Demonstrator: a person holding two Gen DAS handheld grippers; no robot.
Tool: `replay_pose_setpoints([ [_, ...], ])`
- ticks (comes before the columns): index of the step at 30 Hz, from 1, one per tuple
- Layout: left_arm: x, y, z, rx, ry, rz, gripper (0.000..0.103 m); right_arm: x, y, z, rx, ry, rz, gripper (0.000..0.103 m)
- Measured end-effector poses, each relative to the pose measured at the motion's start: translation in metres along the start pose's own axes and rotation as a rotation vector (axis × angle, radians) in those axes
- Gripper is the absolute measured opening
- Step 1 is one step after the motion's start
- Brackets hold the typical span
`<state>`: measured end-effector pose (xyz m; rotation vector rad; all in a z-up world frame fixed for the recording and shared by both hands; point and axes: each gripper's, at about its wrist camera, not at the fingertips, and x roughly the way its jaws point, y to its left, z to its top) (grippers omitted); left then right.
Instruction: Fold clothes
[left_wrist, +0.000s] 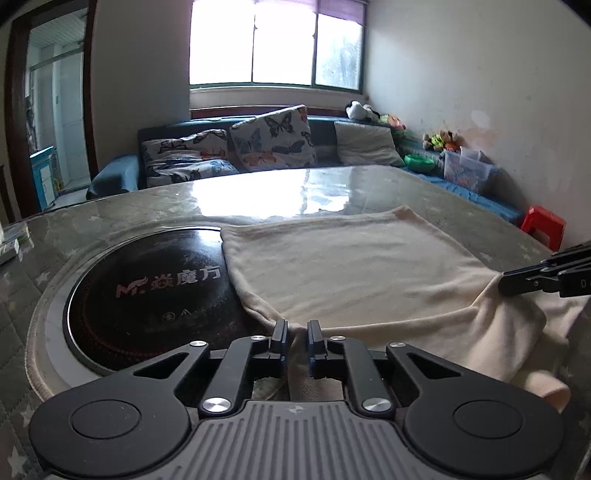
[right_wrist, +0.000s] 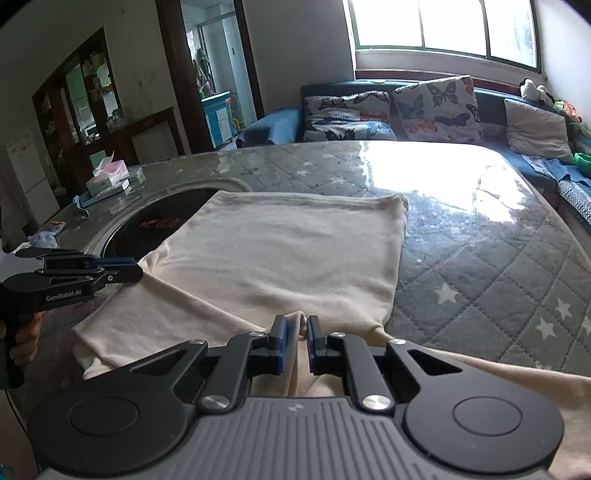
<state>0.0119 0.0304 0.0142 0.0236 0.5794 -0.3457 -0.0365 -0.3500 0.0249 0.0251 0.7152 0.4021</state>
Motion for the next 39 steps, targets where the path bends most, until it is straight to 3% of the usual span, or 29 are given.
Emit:
replay_pose_setpoints([
  [5,-0.005,0.025,-0.003,-0.182,-0.004,-0.021,0.011,-0.014,0.004,0.006,0.004,-0.079,-0.009,0.004],
  [8,-0.002,0.034,-0.007,-0.227,0.035,-0.016,0.013,-0.006,0.001,0.006,0.014,-0.04,0.013,0.006],
  [13,-0.013,0.029,0.001,-0.172,0.008,0.019,0.015,0.006,0.004,-0.004,0.017,0.011,0.025,0.013],
  [17,-0.019,0.018,0.007,-0.112,-0.028,-0.011,0.015,0.009,0.011,-0.007,-0.016,0.011,0.011,0.014],
  [22,0.0,0.004,0.0,-0.002,0.027,0.032,0.015,0.014,0.018,-0.008,-0.08,0.017,-0.021,0.022],
  [28,-0.003,0.013,0.0,-0.015,0.021,0.093,0.017,0.011,0.012,-0.012,-0.084,0.029,-0.049,0.023],
  [33,-0.023,0.004,0.001,-0.001,-0.008,0.015,0.017,-0.005,0.018,-0.012,-0.121,-0.001,-0.03,0.023],
  [39,-0.03,-0.014,-0.017,0.044,0.04,-0.055,0.017,-0.015,0.04,-0.02,-0.201,0.005,0.043,0.023],
])
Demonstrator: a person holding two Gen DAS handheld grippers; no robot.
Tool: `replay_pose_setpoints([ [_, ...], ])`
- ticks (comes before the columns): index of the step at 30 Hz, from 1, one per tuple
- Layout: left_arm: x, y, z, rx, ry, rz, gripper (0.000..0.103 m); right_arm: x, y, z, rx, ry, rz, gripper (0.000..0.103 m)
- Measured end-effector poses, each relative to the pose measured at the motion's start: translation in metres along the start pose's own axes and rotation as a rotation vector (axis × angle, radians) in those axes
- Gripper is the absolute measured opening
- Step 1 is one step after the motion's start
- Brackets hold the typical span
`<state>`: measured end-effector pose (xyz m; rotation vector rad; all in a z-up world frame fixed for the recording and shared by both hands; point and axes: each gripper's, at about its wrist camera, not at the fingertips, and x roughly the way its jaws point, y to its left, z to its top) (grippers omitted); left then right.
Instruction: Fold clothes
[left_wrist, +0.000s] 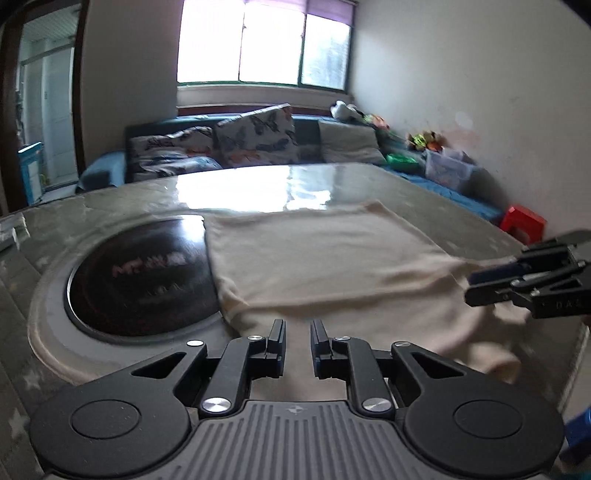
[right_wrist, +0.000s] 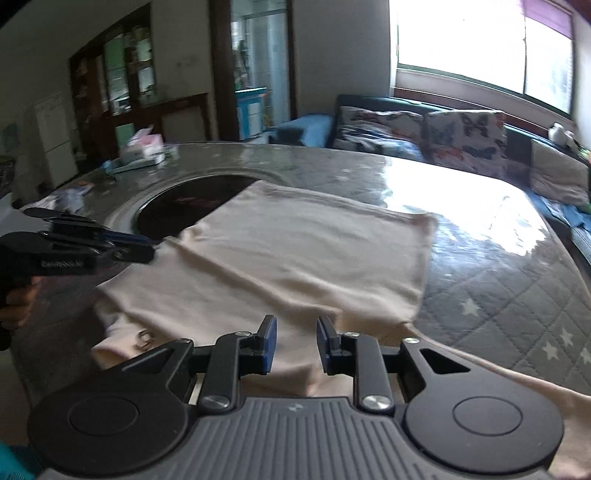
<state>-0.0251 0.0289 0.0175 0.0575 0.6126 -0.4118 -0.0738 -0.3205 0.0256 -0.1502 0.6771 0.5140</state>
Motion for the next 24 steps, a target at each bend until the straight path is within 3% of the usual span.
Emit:
replay_pose_setpoints([
  [5,0.002,0.003,-0.009,-0.006,0.025,0.022,0.017,0.004,0.007,-0.014,-0.033,0.046,-0.002,0.023],
  [9,-0.001,-0.001,-0.003,0.002,0.014,0.023,0.017,-0.006,0.003,-0.018,-0.002,0.022,-0.021,0.023],
  [14,0.001,-0.015,0.008,0.017,-0.005,-0.009,0.018,-0.007,-0.002,-0.025,0.018,0.031,-0.046,0.023],
  [18,0.005,-0.029,0.014,0.033,-0.011,-0.043,0.024,-0.021,-0.013,-0.028,0.072,-0.003,-0.063,0.023],
  [22,0.014,-0.047,0.021,0.05,-0.002,-0.089,0.024,-0.043,-0.043,-0.041,0.194,-0.029,-0.151,0.025],
  [24,0.018,-0.058,0.023,0.066,0.001,-0.109,0.024,-0.054,-0.061,-0.051,0.232,-0.03,-0.239,0.03],
])
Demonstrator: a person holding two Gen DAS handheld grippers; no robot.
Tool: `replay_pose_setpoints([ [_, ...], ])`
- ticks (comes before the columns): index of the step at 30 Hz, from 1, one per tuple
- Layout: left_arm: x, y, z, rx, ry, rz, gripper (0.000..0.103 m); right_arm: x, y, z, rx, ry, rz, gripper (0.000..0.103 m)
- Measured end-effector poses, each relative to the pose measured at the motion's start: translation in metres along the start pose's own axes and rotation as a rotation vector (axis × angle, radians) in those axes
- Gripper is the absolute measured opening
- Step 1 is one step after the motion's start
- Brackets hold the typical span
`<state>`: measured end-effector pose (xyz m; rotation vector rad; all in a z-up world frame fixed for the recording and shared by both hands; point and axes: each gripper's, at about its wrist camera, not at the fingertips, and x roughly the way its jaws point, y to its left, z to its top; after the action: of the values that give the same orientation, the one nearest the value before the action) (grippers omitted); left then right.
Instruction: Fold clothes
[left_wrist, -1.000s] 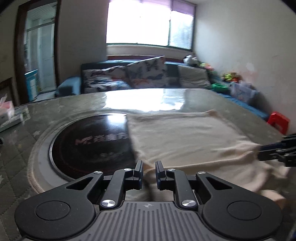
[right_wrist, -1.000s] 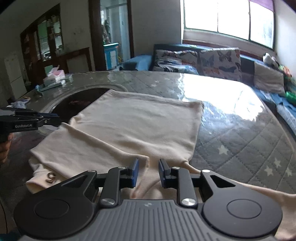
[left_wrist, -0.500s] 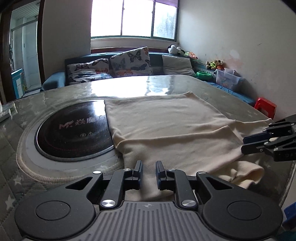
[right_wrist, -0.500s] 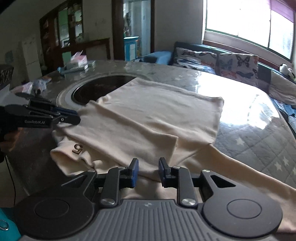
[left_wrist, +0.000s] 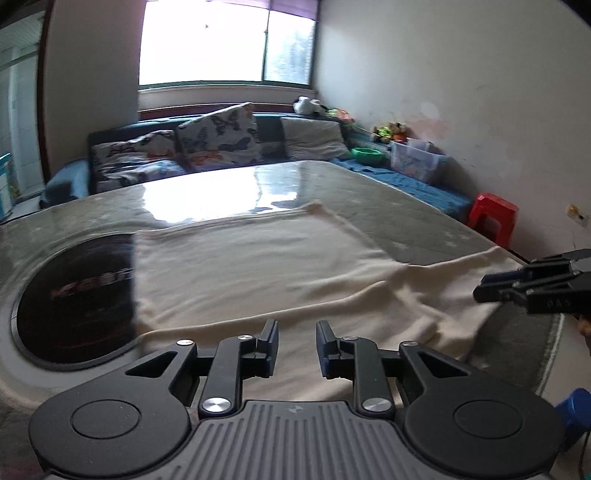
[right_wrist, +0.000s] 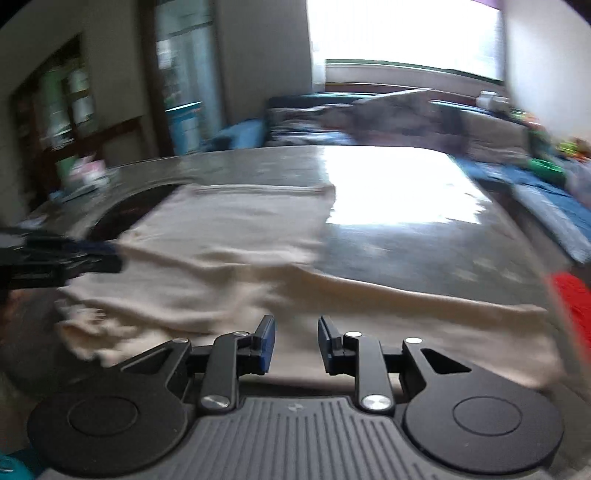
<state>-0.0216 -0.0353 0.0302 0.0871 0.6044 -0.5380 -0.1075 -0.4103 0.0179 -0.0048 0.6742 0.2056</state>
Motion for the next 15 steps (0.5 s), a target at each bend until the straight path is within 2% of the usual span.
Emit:
replay_pose_setpoints([
  [4,0.01,-0.021,0.006,0.034,0.006,-0.042,0.029,-0.01,-0.049,-0.012,0.089,0.0,-0.205,0.031],
  [7,0.018,-0.034,0.009,0.054,0.014,-0.067,0.029,-0.015,-0.081,-0.023,0.174,-0.003,-0.327,0.031],
  [10,0.026,-0.044,0.009,0.072,0.026,-0.079,0.031,-0.017,-0.106,-0.03,0.254,-0.003,-0.37,0.032],
  [15,0.032,-0.053,0.007,0.089,0.045,-0.088,0.032,-0.013,-0.12,-0.035,0.308,-0.001,-0.358,0.031],
])
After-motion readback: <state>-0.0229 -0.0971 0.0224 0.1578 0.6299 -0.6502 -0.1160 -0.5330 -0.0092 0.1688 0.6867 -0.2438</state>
